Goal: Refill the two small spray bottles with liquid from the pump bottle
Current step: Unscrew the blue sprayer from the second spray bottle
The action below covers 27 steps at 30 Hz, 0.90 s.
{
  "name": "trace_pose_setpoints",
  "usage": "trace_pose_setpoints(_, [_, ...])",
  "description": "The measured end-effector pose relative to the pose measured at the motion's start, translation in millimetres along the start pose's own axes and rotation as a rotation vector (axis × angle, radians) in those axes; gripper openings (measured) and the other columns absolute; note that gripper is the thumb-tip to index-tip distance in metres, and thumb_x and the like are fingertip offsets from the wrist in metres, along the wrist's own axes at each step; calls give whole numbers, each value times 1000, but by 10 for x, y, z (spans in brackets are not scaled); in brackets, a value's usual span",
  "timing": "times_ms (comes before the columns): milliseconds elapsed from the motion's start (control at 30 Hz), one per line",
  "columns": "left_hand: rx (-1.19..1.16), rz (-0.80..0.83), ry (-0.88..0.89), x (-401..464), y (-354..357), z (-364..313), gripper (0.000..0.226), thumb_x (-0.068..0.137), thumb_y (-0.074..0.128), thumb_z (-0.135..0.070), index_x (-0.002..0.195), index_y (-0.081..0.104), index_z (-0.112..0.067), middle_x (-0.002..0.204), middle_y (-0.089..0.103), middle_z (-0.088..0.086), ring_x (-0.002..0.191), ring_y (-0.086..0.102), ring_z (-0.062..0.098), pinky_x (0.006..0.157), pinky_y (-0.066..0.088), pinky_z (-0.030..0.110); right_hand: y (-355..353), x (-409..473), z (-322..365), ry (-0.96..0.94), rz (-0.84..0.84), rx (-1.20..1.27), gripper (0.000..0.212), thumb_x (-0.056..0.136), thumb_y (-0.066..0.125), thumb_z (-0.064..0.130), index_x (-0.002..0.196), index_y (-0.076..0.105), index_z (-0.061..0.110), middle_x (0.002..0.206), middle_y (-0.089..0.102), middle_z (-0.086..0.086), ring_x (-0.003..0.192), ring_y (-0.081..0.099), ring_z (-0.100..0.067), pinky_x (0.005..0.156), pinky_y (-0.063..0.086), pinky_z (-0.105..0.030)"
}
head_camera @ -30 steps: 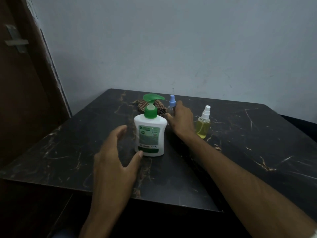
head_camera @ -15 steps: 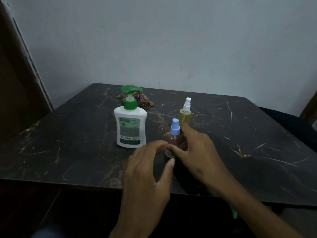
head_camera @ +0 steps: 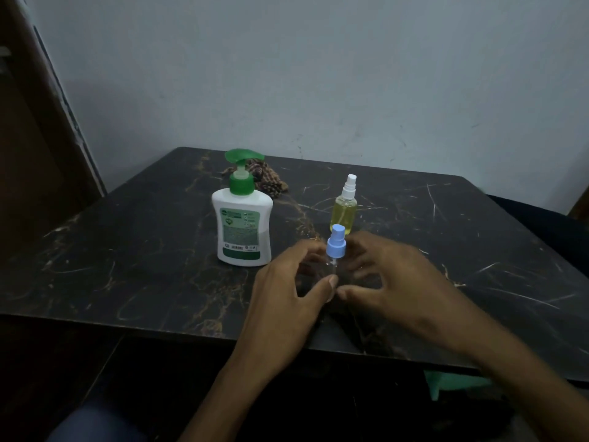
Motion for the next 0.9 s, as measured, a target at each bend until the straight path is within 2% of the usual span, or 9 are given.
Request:
trace_pose_setpoints(67, [-8,0,-8,-12,6,10,28,91,78,-18,113,70,-32,105,74,-20,104,70,0,88,57,29,-202,14,78,-20,-5,-73,56,79,76,54,131,58,42,103,66,23,91,66,5,81,59,-24])
trace_pose_setpoints(133, [-12,11,-21,-25,17,22,26,91,78,-20,112,69,-33,104,75,-19,104,70,-1,87,56,26,-358,37,242,-64,-44,-148,48,79,67,64,121,63,41,92,68,23,82,65,5,70,56,-20])
trace_pose_setpoints(233, [-27,29,-27,-30,31,46,25,91,78,-18,111,68,-29,106,75,-16,102,71,2,86,56,28,-375,141,480,-81,-52,-299,38,82,60,71,101,62,37,75,63,19,65,57,3,58,40,-19])
trace_pose_setpoints(300, [-46,33,-27,-30,31,49,24,90,79,-16,110,69,-26,106,75,-13,101,71,5,86,55,33,-313,217,614,-88,-32,-421,31,91,60,64,97,57,34,78,62,15,68,54,0,59,33,-19])
trace_pose_setpoints(400, [-69,37,-22,-18,28,41,23,89,78,-12,106,69,-26,104,76,-12,104,71,6,89,55,36,-233,280,708,-96,-2,-565,25,101,58,51,106,50,28,104,66,5,86,56,-16,73,38,-28])
trace_pose_setpoints(533, [-69,45,-11,-8,43,57,25,90,78,-13,108,68,-26,103,76,-12,105,71,6,90,55,38,-237,284,730,-112,15,-620,27,101,57,48,96,39,29,103,63,6,82,48,-15,71,38,-30])
trace_pose_setpoints(667, [-56,40,-5,-9,46,88,30,90,77,-16,116,68,-27,106,76,-14,108,70,4,93,55,36,-177,291,703,-129,73,-582,17,102,57,44,104,54,27,100,62,7,81,50,-11,71,40,-28])
trace_pose_setpoints(767, [-83,42,6,-4,31,80,30,92,77,-16,118,68,-27,105,76,-14,106,70,3,90,54,28,-226,323,665,-145,94,-508,9,94,66,26,91,58,29,91,68,11,79,62,-10,66,49,-28])
trace_pose_setpoints(900, [-97,63,12,0,28,61,24,93,75,-15,114,70,-26,107,76,-14,108,70,4,92,53,31,-294,358,638,-172,222,-430,33,82,70,-1,83,66,32,85,70,15,82,63,1,64,46,-10])
Point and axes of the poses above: each hand's wrist, its own x-axis towards the middle knuckle, its own y-axis out of the palm, z = x × y, the point moved 6 cm from there along x, towards the middle knuckle
